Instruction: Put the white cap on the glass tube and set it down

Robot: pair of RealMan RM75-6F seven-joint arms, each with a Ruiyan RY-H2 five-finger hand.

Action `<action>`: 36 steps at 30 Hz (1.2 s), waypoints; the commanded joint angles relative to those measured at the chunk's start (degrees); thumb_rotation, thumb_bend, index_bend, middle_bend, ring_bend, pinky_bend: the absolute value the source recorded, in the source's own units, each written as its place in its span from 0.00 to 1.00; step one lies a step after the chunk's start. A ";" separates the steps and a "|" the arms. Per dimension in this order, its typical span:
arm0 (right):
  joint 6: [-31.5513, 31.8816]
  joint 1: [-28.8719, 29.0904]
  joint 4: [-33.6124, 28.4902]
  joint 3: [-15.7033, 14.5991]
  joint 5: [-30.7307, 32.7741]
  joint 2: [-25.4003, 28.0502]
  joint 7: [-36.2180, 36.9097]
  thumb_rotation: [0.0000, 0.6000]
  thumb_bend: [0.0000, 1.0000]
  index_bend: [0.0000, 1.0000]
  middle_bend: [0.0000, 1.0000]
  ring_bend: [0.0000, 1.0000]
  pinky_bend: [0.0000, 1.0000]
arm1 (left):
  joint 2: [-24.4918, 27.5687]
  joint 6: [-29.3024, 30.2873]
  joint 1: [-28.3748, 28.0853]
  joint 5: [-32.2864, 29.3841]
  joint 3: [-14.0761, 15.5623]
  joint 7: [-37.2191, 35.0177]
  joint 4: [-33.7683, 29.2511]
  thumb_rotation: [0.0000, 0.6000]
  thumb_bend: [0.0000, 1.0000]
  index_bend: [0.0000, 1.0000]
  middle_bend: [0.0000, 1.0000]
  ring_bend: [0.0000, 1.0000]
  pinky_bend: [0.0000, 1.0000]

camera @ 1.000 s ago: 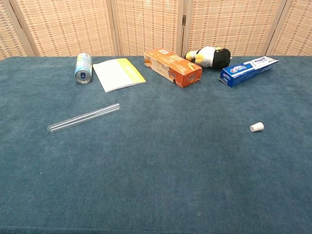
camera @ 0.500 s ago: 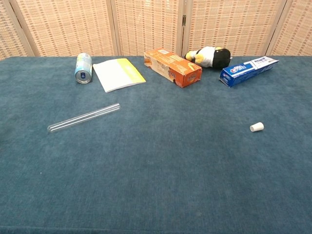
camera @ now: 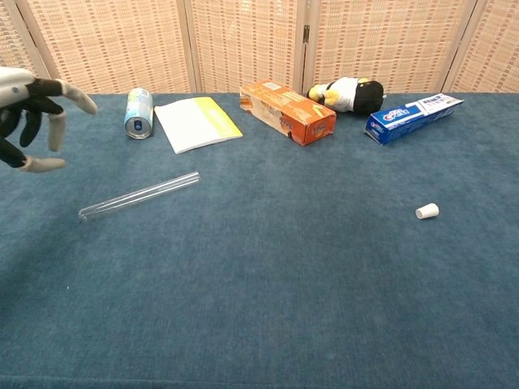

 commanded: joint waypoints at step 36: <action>-0.13 -0.20 -1.28 -0.17 1.94 0.71 -1.49 1.00 0.15 0.15 0.26 0.21 0.39 | -19.52 -8.21 -14.49 -23.28 0.18 13.70 20.63 1.00 0.25 0.37 0.91 0.92 1.00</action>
